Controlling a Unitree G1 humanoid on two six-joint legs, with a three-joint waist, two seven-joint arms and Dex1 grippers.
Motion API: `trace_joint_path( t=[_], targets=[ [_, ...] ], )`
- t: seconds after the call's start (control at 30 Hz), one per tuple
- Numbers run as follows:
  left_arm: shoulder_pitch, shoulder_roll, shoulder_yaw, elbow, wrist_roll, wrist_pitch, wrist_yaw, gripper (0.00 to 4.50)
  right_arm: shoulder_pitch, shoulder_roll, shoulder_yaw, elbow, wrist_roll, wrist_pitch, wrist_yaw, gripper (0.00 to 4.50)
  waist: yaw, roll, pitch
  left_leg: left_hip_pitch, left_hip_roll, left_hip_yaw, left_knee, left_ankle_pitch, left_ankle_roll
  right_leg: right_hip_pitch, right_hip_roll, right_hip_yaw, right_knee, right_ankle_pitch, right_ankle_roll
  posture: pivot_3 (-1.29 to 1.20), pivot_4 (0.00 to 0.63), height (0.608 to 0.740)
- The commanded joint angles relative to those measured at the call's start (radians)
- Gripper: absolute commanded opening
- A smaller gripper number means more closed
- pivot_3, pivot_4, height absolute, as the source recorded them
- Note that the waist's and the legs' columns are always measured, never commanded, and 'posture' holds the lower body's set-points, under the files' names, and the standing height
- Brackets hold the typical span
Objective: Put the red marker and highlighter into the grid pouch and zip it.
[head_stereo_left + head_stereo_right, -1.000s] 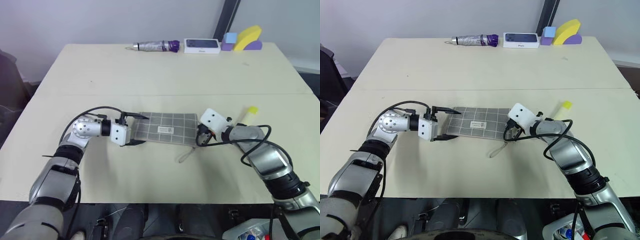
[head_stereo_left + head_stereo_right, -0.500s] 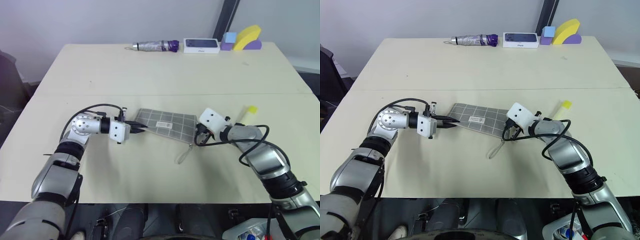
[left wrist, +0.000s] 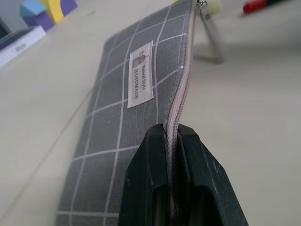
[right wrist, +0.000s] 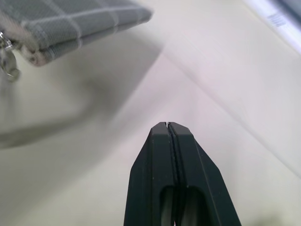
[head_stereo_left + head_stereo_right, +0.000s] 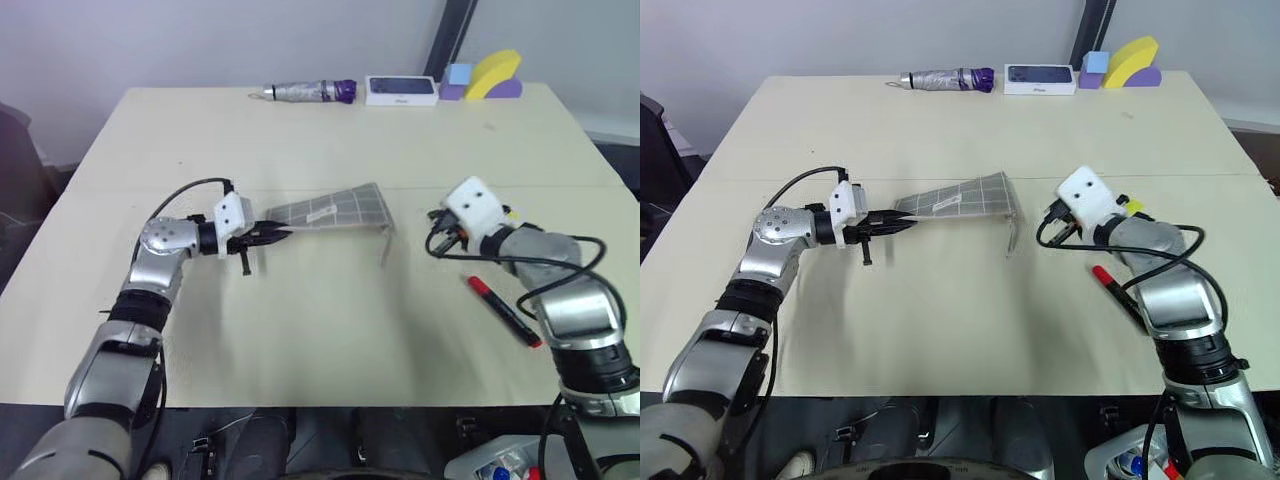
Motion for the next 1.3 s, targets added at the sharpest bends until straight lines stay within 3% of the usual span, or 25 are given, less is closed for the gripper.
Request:
trace_joint_path(
  t=[0.03, 0.3, 0.63, 0.73, 0.87, 1.3],
  targets=[
    [0.018, 0.005, 0.053, -0.166, -0.081, 0.215, 0.045, 0.04, 0.015, -0.002, -0.071, -0.062, 0.05, 0.015, 0.007, 0.0, -0.003, 0.0, 0.0, 0.0, 0.0, 0.0, 0.0, 0.0, 0.0, 0.0, 0.0, 0.0, 0.0, 0.0, 0.0, 0.0, 0.15, 0.74],
    [0.007, -0.049, 0.156, -0.415, -0.281, 0.69, 0.221, 0.04, 0.073, 0.013, -0.175, -0.169, 0.169, 0.048, 0.006, 0.0, -0.003, 0.0, 0.0, 0.0, 0.0, 0.0, 0.0, 0.0, 0.0, 0.0, 0.0, 0.0, 0.001, 0.0, 0.0, 0.0, 0.15, 0.74],
    [-0.006, -0.074, 0.171, -0.484, -0.317, 0.823, 0.295, 0.04, 0.049, 0.032, -0.181, -0.216, 0.252, 0.064, -0.017, 0.0, -0.002, 0.0, 0.0, 0.0, 0.0, 0.0, 0.0, 0.0, -0.001, 0.0, 0.0, 0.0, 0.001, 0.0, 0.0, 0.0, 0.15, 0.74],
    [-0.006, -0.078, 0.163, -0.489, -0.313, 0.829, 0.299, 0.0, 0.029, 0.046, -0.183, -0.228, 0.289, 0.074, -0.026, 0.91, -0.002, 0.0, 0.0, 0.0, 0.0, 0.0, 0.0, 0.0, -0.001, 0.0, -0.001, 0.0, 0.001, 0.0, 0.0, 0.0, 0.15, 0.74],
    [-0.01, -0.083, 0.156, -0.491, -0.307, 0.83, 0.302, 0.0, -0.005, 0.061, -0.159, -0.222, 0.276, 0.061, -0.073, 2.89, -0.001, 0.0, 0.0, 0.0, 0.0, 0.0, 0.0, 0.0, -0.001, 0.0, -0.001, 0.0, 0.001, 0.0, 0.0, 0.0, 0.15, 0.74],
    [-0.004, -0.088, 0.111, -0.521, -0.289, 0.828, 0.293, 0.0, -0.111, 0.178, -0.113, -0.103, 0.253, 0.05, -0.21, 2.89, -0.002, 0.0, 0.0, 0.0, 0.0, 0.001, 0.0, 0.001, -0.001, 0.0, -0.001, 0.001, 0.001, 0.0, 0.0, 0.0, 0.15, 0.74]
  ],
)
